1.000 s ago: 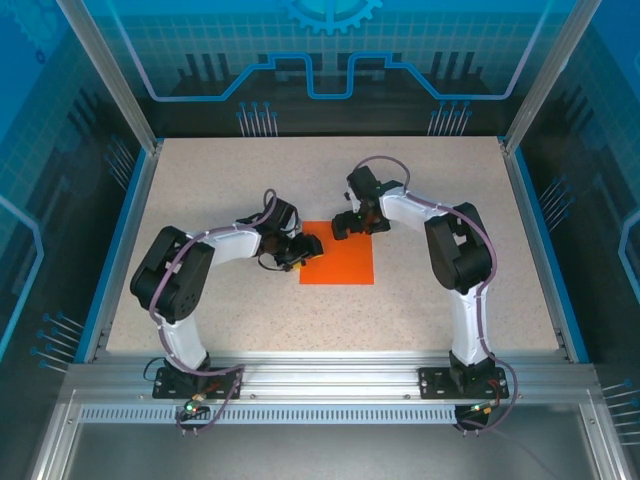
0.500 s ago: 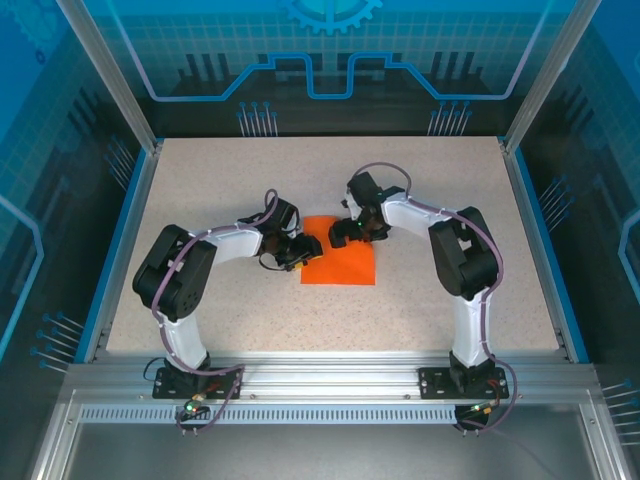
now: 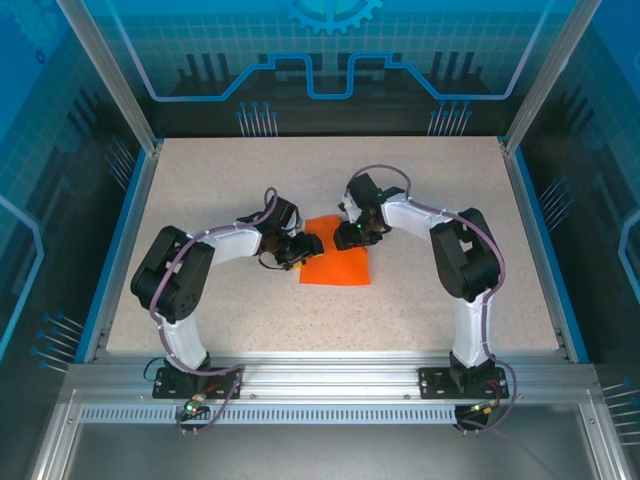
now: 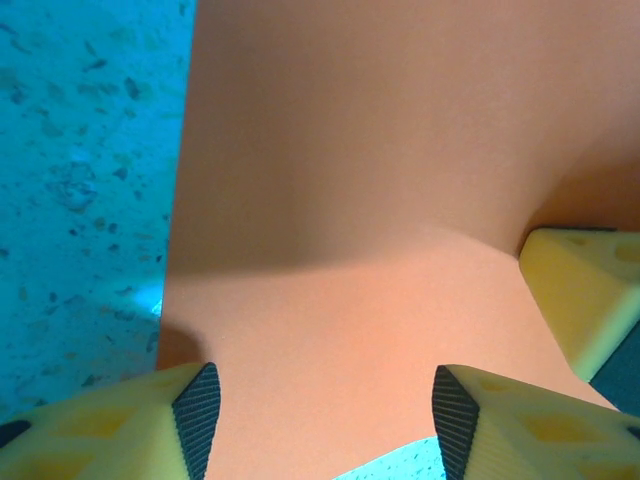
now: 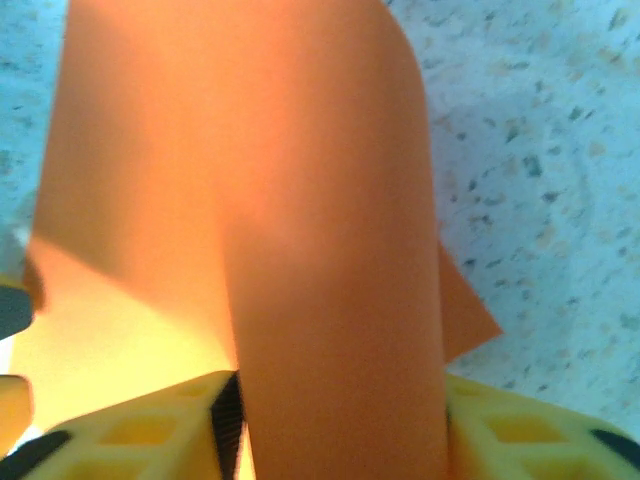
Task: Fold a paper plane with a square sheet of paper (fold left side to right side)
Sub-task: Pick up the square sheet of paper from the center of the table.
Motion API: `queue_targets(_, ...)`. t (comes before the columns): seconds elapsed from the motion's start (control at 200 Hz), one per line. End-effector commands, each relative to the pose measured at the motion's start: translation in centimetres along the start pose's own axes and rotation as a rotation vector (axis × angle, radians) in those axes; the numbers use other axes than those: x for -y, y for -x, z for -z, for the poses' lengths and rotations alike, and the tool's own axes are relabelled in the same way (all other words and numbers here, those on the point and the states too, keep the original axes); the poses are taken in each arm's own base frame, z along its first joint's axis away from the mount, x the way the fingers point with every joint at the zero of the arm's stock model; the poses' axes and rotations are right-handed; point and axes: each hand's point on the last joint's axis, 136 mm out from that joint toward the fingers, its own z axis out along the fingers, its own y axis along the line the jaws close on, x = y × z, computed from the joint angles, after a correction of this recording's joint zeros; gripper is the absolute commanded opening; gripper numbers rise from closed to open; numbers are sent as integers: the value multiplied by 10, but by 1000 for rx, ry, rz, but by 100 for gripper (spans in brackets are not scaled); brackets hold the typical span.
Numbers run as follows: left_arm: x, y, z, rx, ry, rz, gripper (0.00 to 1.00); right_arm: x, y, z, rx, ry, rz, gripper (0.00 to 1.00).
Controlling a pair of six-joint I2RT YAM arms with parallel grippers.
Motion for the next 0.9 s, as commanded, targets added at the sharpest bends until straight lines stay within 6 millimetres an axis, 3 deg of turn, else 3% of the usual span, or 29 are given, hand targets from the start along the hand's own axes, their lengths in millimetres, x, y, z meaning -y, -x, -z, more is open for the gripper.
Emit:
queue_targets(0.0, 20, 13, 30, 71, -35, -84, 65, -20, 1, 24, 38, 126, 5, 40)
queue_targets(0.125, 24, 25, 56, 138, -73, -115, 68, -31, 4, 42, 77, 210, 12, 32)
queue_targets(0.33, 34, 45, 116, 299, -255, -158, 75, -46, 9, 87, 171, 344, 59, 30)
queue_targets(0.445, 45, 49, 155, 398, -375, -218, 81, -55, 10, 126, 252, 411, 111, 30)
queue_targets(0.595, 77, 42, 198, 490, -539, -369, 92, -72, 7, 187, 359, 542, 193, 29)
queue_targets(0.725, 108, 33, 225, 503, -662, -493, 94, -93, -2, 237, 428, 621, 294, 29)
queue_targets(0.895, 139, 22, 253, 506, -775, -630, 96, -119, -15, 287, 477, 740, 385, 29)
